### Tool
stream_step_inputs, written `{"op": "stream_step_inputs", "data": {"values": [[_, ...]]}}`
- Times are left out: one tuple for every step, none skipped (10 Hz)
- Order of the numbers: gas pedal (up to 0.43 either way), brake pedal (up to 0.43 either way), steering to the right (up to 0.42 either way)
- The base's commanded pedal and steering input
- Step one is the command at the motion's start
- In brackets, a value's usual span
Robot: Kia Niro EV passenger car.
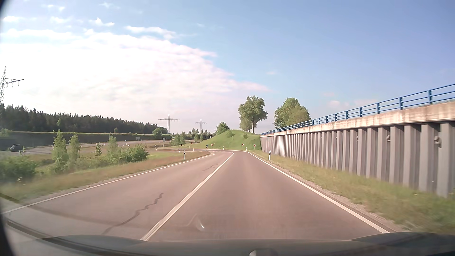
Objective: Follow the waypoints while adhering to traffic rules and regulations
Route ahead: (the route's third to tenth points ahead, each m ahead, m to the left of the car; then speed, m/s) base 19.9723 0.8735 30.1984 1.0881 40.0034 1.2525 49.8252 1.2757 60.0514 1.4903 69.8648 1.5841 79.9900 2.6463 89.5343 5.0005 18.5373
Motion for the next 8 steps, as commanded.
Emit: {"op": "stream_step_inputs", "data": {"values": [[0.000, 0.000, 0.001], [0.000, 0.012, 0.001], [0.000, 0.043, 0.002], [0.000, 0.067, 0.002], [0.000, 0.073, 0.002], [0.000, 0.116, 0.002], [0.000, 0.152, 0.002], [0.000, 0.152, 0.002]]}}
